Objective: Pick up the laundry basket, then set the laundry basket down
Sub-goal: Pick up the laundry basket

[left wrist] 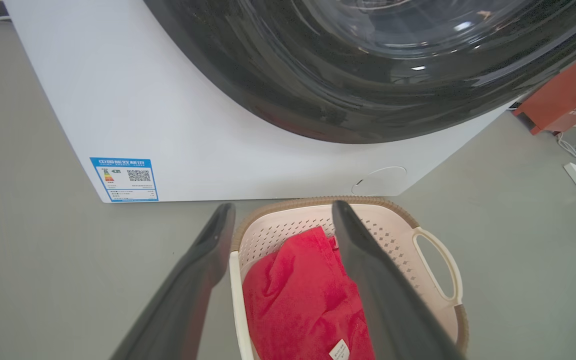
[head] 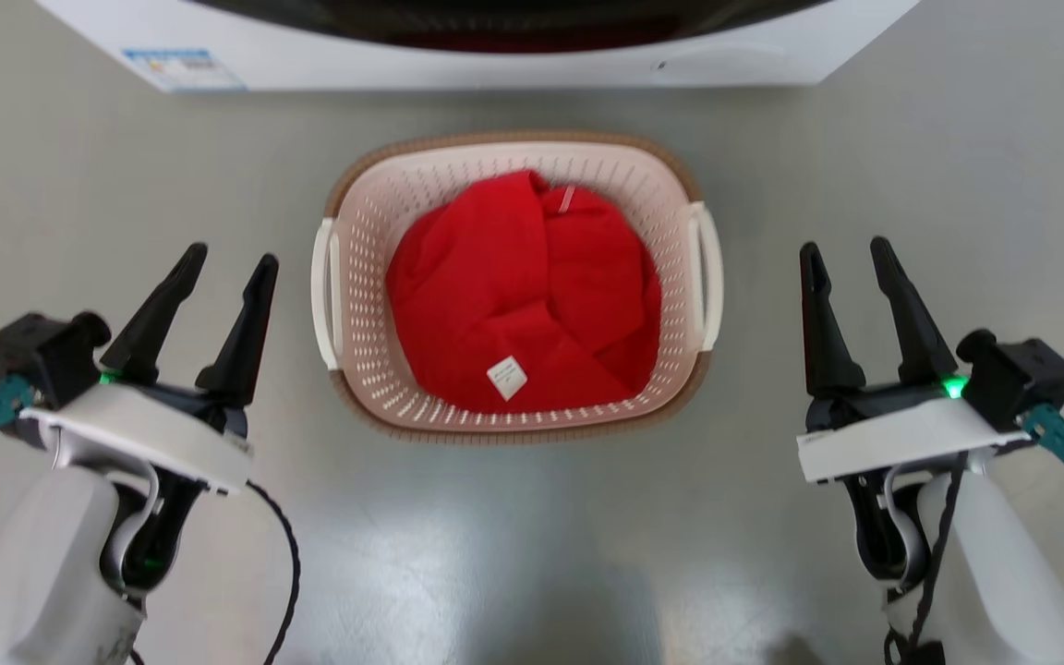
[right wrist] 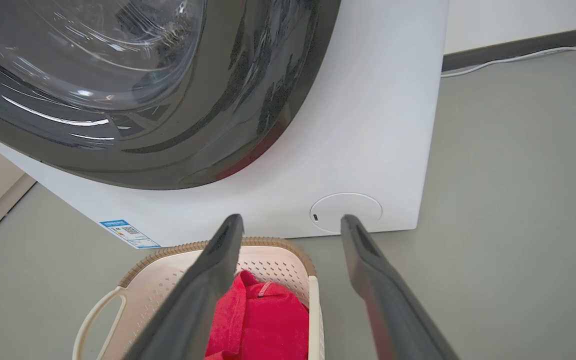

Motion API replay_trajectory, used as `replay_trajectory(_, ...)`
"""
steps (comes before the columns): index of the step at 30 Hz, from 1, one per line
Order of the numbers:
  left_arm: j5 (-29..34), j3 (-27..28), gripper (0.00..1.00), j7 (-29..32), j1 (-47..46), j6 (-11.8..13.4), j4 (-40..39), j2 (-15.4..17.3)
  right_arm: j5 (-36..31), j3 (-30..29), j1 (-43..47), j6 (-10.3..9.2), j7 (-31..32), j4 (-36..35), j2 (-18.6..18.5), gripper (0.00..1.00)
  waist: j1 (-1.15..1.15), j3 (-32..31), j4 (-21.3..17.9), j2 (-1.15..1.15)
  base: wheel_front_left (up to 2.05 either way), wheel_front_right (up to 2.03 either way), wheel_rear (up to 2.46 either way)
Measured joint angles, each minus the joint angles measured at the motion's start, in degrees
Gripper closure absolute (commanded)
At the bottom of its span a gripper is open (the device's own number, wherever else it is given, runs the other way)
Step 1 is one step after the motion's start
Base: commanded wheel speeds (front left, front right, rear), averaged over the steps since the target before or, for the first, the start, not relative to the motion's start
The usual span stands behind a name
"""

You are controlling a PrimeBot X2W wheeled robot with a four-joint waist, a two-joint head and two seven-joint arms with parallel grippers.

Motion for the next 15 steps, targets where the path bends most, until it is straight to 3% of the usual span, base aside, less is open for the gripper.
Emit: replay_trajectory(15, -3.01, -10.01, 0.00, -0.01, -12.26, 0.00, 9.04, 1.26, -1.20, 0.44, -9.37, 0.00, 0.01, 7.51, -0.23, 0.00, 0.00, 9.89, 1.89, 0.00, 0.00, 0.00, 0.00)
